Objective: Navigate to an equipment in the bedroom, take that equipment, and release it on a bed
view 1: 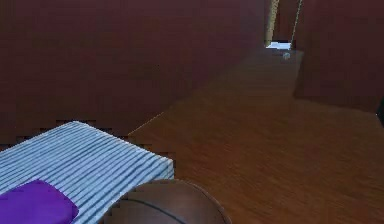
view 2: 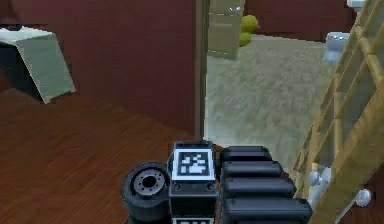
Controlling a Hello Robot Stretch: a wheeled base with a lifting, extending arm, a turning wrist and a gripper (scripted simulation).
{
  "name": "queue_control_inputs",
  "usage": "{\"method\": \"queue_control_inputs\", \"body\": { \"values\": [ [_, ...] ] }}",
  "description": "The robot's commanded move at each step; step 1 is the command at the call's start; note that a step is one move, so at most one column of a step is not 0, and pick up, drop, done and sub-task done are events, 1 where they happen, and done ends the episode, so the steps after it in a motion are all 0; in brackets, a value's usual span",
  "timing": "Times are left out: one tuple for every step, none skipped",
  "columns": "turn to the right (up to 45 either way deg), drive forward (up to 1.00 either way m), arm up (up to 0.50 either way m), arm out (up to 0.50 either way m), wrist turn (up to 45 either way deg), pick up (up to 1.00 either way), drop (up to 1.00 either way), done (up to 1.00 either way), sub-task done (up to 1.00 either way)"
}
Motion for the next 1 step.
{"method": "queue_control_inputs", "body": {
  "values": [
    [-45.0,0.00,0.00,0.00,0.0,0.00,0.00,0.00,0.00]
  ]
}}
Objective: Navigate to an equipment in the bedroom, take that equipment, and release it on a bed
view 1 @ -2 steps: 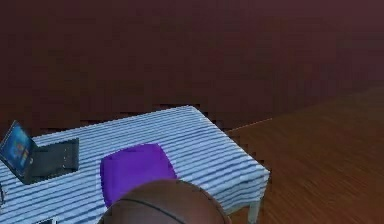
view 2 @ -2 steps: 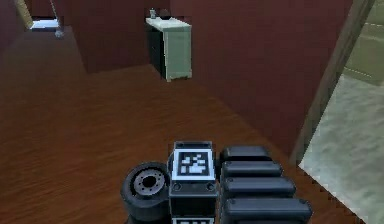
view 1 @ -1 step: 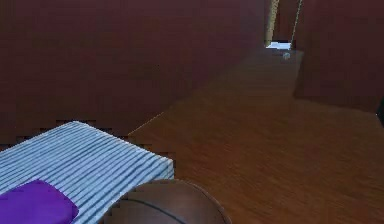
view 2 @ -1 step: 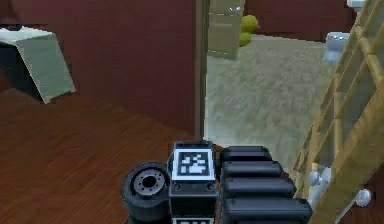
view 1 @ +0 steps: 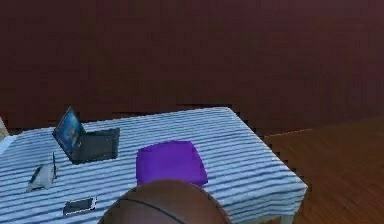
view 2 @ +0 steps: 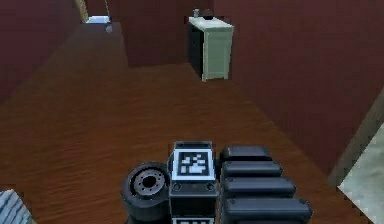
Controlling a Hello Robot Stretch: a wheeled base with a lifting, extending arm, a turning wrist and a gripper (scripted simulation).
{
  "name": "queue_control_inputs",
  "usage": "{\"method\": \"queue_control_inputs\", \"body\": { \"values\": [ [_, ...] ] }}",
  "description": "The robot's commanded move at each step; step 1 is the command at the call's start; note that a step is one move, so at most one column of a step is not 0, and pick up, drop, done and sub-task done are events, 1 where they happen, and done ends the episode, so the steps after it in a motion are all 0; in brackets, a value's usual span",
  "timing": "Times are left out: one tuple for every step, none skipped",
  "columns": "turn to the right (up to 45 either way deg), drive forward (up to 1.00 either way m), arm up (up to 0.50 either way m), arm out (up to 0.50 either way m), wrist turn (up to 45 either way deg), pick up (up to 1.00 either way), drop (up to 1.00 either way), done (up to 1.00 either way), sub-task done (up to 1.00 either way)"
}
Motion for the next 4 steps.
{"method": "queue_control_inputs", "body": {
  "values": [
    [-21.0,0.00,0.00,0.00,0.0,0.00,0.00,0.00,0.00],
    [0.0,0.35,0.00,0.00,0.0,0.00,0.00,0.00,0.00],
    [18.0,0.00,0.00,0.00,0.0,0.00,0.00,0.00,0.00],
    [-21.0,0.00,0.00,0.00,0.0,0.00,0.00,0.00,0.00]
  ]
}}
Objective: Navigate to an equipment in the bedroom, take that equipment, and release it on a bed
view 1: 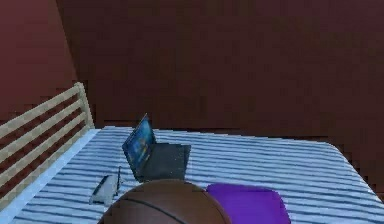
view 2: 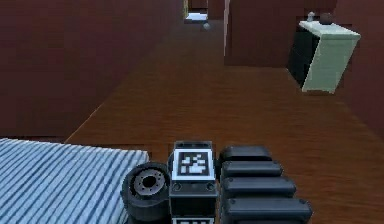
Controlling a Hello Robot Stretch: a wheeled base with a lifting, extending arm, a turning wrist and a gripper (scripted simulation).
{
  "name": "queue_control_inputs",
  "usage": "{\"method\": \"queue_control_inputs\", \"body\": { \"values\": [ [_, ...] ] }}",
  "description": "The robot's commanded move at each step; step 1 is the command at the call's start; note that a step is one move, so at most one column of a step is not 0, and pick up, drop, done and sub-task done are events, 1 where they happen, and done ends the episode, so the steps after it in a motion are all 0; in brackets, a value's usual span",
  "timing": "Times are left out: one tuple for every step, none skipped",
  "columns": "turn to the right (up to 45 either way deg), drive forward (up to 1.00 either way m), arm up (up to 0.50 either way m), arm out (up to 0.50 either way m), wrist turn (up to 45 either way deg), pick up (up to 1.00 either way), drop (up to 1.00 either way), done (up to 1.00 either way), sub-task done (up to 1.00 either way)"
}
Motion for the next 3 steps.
{"method": "queue_control_inputs", "body": {
  "values": [
    [15.0,0.00,0.00,0.00,0.0,0.00,0.00,0.00,0.00],
    [-18.0,0.00,0.00,0.00,0.0,0.00,0.00,0.00,0.00],
    [21.0,0.00,0.00,0.00,0.0,0.00,0.00,0.00,0.00]
  ]
}}
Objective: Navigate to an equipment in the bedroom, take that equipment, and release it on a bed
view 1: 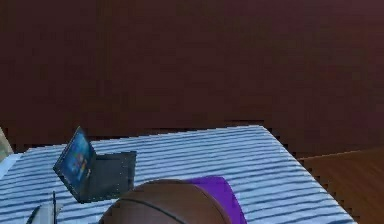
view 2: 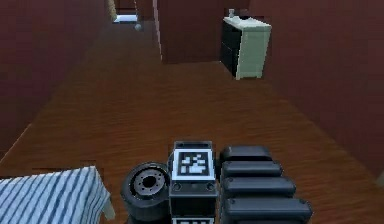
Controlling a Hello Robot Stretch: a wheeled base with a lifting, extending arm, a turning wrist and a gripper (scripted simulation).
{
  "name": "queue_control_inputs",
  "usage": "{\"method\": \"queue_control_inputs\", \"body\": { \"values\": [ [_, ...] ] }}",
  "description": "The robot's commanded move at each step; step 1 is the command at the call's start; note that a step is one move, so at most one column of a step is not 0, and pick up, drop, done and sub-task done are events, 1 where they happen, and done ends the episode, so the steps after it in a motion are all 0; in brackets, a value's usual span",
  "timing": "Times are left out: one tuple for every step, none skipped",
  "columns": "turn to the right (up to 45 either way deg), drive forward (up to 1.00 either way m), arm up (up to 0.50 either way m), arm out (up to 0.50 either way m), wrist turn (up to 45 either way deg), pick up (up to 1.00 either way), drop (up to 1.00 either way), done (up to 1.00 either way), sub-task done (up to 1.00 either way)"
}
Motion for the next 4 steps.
{"method": "queue_control_inputs", "body": {
  "values": [
    [45.0,0.00,0.00,0.00,0.0,0.00,0.00,0.00,0.00],
    [0.0,0.15,0.00,0.00,0.0,0.00,0.00,0.00,0.00],
    [-45.0,0.00,0.00,0.00,0.0,0.00,0.00,0.00,0.00],
    [-45.0,0.00,0.00,0.00,0.0,0.00,0.00,0.00,0.00]
  ]
}}
